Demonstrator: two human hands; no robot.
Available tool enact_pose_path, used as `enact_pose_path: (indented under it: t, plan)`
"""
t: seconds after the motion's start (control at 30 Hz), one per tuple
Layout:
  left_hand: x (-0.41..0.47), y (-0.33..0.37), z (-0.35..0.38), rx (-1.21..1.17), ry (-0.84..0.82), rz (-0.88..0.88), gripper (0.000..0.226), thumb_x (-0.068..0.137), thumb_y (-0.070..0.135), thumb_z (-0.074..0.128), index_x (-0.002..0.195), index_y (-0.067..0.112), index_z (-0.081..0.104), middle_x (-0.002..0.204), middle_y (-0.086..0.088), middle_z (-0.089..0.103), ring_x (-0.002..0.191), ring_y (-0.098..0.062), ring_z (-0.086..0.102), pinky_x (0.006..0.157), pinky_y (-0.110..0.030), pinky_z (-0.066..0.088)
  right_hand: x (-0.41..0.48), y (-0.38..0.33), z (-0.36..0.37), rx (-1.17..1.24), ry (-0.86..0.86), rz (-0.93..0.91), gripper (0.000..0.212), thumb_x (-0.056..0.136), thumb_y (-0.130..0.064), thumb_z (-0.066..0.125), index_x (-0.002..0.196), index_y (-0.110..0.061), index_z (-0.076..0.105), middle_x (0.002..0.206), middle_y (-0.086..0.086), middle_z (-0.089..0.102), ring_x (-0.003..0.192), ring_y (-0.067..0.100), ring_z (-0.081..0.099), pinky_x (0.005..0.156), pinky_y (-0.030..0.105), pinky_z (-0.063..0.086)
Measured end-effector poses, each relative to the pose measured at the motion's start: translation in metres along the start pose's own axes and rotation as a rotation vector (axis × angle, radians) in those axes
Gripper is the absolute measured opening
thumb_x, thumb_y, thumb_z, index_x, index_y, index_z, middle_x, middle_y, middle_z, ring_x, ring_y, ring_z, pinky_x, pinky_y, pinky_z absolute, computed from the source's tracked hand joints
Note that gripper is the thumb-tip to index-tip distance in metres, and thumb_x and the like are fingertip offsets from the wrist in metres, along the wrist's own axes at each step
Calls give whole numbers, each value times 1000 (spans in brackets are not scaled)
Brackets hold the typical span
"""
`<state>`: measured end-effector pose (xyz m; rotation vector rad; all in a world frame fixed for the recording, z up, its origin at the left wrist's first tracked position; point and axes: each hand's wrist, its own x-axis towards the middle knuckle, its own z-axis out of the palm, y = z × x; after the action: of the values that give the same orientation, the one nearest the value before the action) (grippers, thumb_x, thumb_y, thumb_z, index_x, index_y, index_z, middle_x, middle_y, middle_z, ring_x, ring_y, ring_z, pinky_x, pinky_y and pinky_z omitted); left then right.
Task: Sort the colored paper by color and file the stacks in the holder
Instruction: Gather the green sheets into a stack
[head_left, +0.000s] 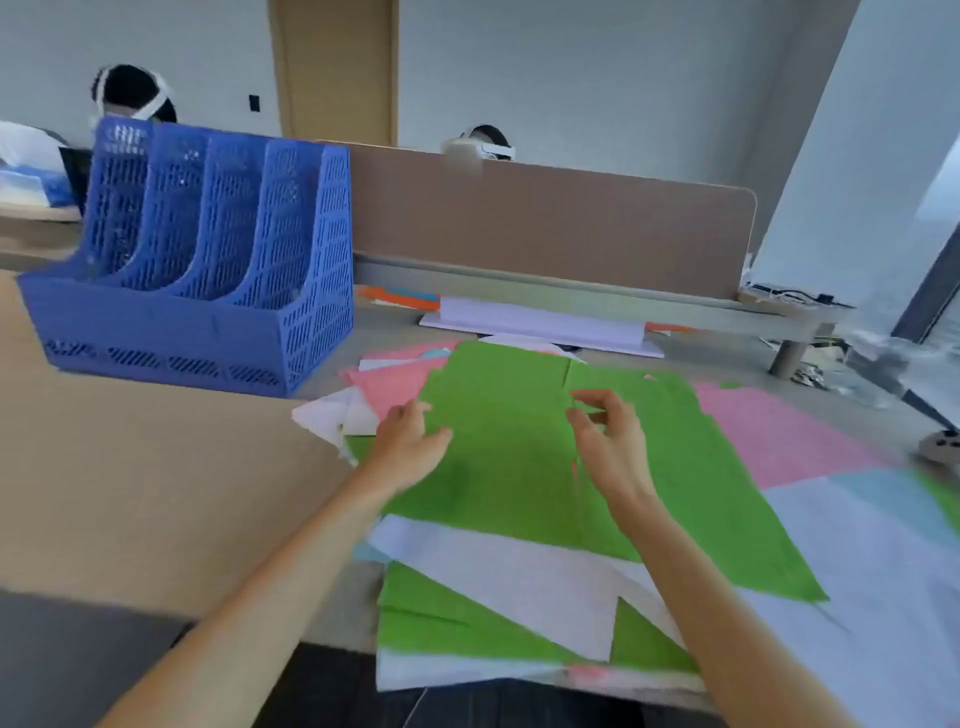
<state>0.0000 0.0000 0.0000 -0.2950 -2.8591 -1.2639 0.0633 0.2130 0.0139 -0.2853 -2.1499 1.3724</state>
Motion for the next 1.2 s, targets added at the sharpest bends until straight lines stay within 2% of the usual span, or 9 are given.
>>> enact_pose_path:
  t: [0.17, 0.33, 0.43, 0.6, 0.73, 0.83, 0.93, 1.07, 1.2]
  plan:
    - [-53, -3, -1, 130, -21, -82, 67, 95, 32, 50, 149, 6, 20, 151, -18, 27, 138, -31, 31, 113, -43, 29, -28, 5, -17, -573, -119, 61, 58, 88, -49, 58, 136, -19, 46, 142, 13, 40, 130, 32, 40, 109, 44, 34]
    - [-56, 4, -7, 139, 7, -80, 69, 89, 27, 58, 144, 7, 22, 143, -18, 37, 131, -32, 38, 107, -45, 36, -40, 9, -15, -827, -203, 19, 66, 85, -60, 55, 132, -14, 47, 136, 13, 48, 124, 31, 46, 105, 41, 36]
    - [-38, 2, -17, -45, 90, -135, 62, 83, 20, 65, 135, 10, 33, 130, -9, 47, 118, -27, 47, 91, -35, 41, -42, 9, -14, -857, -160, -19, 54, 85, -53, 57, 121, -13, 50, 123, 10, 56, 109, 29, 55, 91, 39, 47]
    - [5, -16, -35, -301, -21, -254, 73, 59, 34, 76, 121, 12, 42, 120, -9, 58, 108, -28, 58, 92, -41, 50, -35, 8, -16, -861, -129, -7, 45, 85, -40, 61, 120, -14, 52, 117, 6, 57, 96, 29, 59, 71, 33, 47]
    - [24, -13, -38, -391, -86, -233, 49, 81, 26, 72, 118, 7, 47, 116, -11, 59, 108, -26, 58, 88, -36, 49, -31, 9, -16, -872, -105, -1, 38, 84, -37, 61, 112, -12, 58, 110, 7, 59, 94, 31, 60, 71, 33, 46]
    - [25, -3, -37, -417, -134, -138, 19, 88, 20, 66, 103, 10, 59, 102, -7, 67, 90, -20, 64, 81, -35, 52, -30, 6, -16, -879, -89, -23, 25, 84, -33, 61, 96, -11, 63, 100, 7, 61, 84, 30, 60, 69, 33, 49]
    - [19, 0, -35, -388, -162, -101, 24, 90, 16, 63, 112, 10, 56, 98, -2, 66, 81, -14, 63, 67, -29, 50, -31, 2, -15, -924, -86, -64, 20, 87, -30, 58, 88, -11, 63, 92, 6, 63, 76, 26, 60, 63, 31, 48]
    - [10, -4, -28, -370, -150, -86, 43, 88, 12, 62, 129, 13, 48, 112, -3, 63, 93, -18, 62, 79, -33, 50, -31, -7, -23, -990, 4, -43, 19, 86, -27, 57, 87, -10, 64, 80, 7, 65, 66, 27, 54, 58, 29, 40]
    - [-3, -1, -24, -395, -100, -58, 48, 89, 8, 60, 134, 14, 44, 117, -1, 60, 92, -14, 59, 72, -26, 46, -25, -26, -24, -934, 81, -60, 20, 86, -27, 55, 88, -9, 64, 75, 8, 67, 63, 27, 54, 58, 29, 38]
